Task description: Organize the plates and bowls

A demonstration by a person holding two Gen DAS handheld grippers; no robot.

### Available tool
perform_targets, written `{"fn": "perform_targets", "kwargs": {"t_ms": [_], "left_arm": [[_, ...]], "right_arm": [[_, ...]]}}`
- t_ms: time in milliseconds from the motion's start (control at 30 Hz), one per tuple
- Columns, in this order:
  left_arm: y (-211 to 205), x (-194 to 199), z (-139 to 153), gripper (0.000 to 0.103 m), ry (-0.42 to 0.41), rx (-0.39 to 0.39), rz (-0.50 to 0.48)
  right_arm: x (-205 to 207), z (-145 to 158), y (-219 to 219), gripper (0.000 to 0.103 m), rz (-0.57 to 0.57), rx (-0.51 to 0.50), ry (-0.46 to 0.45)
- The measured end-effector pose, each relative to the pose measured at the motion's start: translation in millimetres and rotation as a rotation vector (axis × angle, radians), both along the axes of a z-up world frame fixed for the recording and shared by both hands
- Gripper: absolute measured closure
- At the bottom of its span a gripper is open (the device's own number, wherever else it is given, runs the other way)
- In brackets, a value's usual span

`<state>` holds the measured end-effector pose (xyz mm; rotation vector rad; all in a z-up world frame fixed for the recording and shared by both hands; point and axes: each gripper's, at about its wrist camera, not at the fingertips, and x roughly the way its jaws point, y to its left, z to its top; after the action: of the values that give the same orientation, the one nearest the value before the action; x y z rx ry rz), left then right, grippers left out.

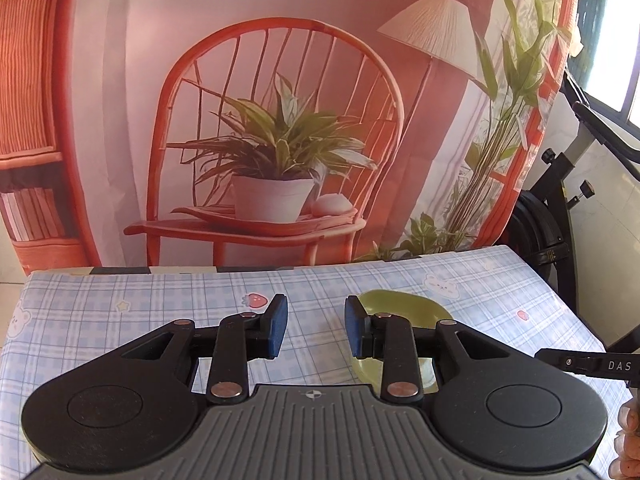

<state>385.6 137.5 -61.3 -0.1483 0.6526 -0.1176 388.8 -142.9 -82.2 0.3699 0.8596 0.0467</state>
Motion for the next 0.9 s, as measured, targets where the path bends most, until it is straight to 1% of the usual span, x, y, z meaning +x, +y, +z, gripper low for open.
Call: {"fn": "perform_targets", "kwargs": {"t_ms": [67, 133, 200, 333, 433, 567, 700, 833, 900], "left_arm": [[-6.6, 15.4, -10.9, 0.07, 0.015, 0.002, -0.013], [-14.2, 29.2, -22.8, 0.07, 0.029, -0.003, -0.032], [-21.0, 45.1, -37.4, 0.07, 0.062, -0.014, -0.051], [-28.6, 68.7, -59.1, 0.07, 0.12, -0.071, -0.085], [-34.3, 81.0, -72.1, 0.07, 0.151, -0.07, -0.099], [-35.9, 91.0, -87.9, 0.07, 0.208, -0.083, -0.082], [-35.1, 96.2, -99.8, 0.07, 0.243, -0.096, -0.081], [-36.5, 93.2, -103.9, 0.071, 0.244, -0.121, -0.106], [-36.8, 92.9, -105.6, 0.071, 0.252, -0.131, -0.1]], "right_arm": [[10.7, -4.4, -0.4, 0.09, 0.0, -0.003, 0.001], [26.2, -12.6, -2.2, 0.083, 0.01, 0.022, 0.014], [39.3, -20.8, -2.7, 0.082, 0.012, 0.035, 0.036], [65.0, -39.9, -4.4, 0.082, -0.006, 0.05, 0.103], [77.8, -51.5, -6.3, 0.082, -0.015, 0.047, 0.133], [92.0, -69.8, -6.1, 0.082, -0.027, 0.06, 0.186], [96.3, -85.3, -3.2, 0.082, -0.03, 0.067, 0.225], [95.7, -94.3, 0.4, 0.082, -0.017, 0.077, 0.238], [94.6, -97.1, 1.6, 0.083, -0.017, 0.08, 0.244]]}}
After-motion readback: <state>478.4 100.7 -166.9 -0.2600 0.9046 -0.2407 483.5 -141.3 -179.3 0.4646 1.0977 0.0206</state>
